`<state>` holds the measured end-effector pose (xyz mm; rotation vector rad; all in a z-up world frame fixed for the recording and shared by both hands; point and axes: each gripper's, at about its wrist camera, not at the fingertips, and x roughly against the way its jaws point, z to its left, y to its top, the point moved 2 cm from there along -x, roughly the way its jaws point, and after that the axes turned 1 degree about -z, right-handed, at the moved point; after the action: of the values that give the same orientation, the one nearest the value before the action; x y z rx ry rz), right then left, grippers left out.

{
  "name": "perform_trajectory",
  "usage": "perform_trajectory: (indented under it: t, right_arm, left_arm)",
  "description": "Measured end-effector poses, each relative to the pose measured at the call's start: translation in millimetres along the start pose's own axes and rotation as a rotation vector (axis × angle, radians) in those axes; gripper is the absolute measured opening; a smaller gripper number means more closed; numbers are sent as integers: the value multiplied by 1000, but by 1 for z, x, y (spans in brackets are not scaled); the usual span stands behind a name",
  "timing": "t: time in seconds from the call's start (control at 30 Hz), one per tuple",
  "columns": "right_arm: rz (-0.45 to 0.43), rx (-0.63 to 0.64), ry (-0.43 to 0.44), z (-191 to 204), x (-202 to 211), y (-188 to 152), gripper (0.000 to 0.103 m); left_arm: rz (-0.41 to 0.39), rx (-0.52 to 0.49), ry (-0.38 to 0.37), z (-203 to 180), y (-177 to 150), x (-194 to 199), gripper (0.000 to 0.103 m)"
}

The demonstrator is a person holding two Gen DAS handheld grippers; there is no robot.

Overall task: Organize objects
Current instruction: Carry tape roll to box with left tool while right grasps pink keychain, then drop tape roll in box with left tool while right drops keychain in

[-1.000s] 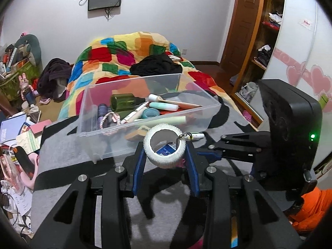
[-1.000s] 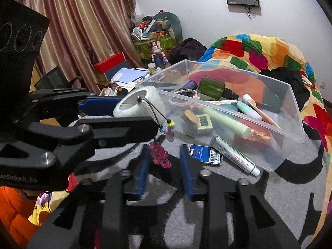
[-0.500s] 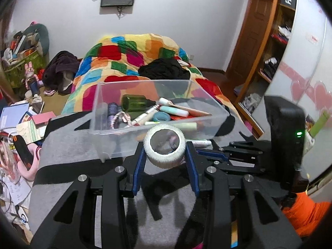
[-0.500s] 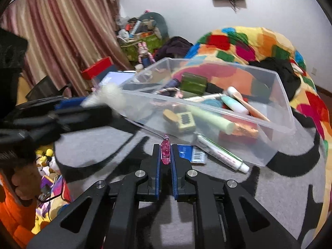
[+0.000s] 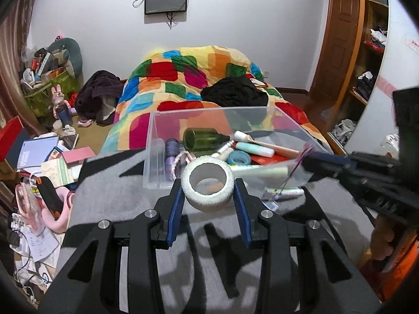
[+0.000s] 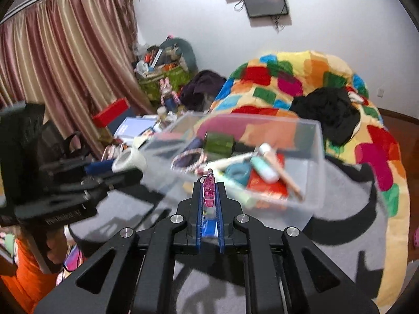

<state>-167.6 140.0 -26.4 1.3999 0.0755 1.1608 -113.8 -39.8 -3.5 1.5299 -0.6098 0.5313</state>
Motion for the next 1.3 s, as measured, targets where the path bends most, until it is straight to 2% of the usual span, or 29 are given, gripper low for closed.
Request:
perform_trajectory:
  t: [0.2,0.37,0.5,0.63,0.77,0.8,0.87,0.97,1.2,1.3]
  right_arm:
    - [-73,-27,-25,-4,8,29,8]
    - [-72,-63,-55,-14,0,39,8]
    - [-11,-64,-119,-25,-22,32,8]
    - [69,-85,-132,-38,-40,22,8]
    - [123,-113,-111,-47,-45,16,9]
    - [131,-117,-102,-48,-45,15,10]
    - [132,-115,-105,-49,-42,13,19]
    - [107,-90,-121,-44,-33,12,29]
    - [86,-11,-128,-32,-11,6,31]
    - [73,35,-131,-28,0,-5,41]
  left_arm:
    - [-42,2,17,1,20,-3,37]
    - [-41,5,36,3,31,-18,37]
    - [6,17,42,8,29,-39,37]
    - [76,28,38,13,21,-62,37]
    - [74,34,32,13,18,-61,42]
    - [68,35,30,13,19,-58,47]
    - [48,25,38,10,19,-51,51]
    - [26,3,37,5,19,-41,52]
    - [11,-44,4,-11,10,-20,61]
    - [34,-67,-31,-19,-1,-17,63]
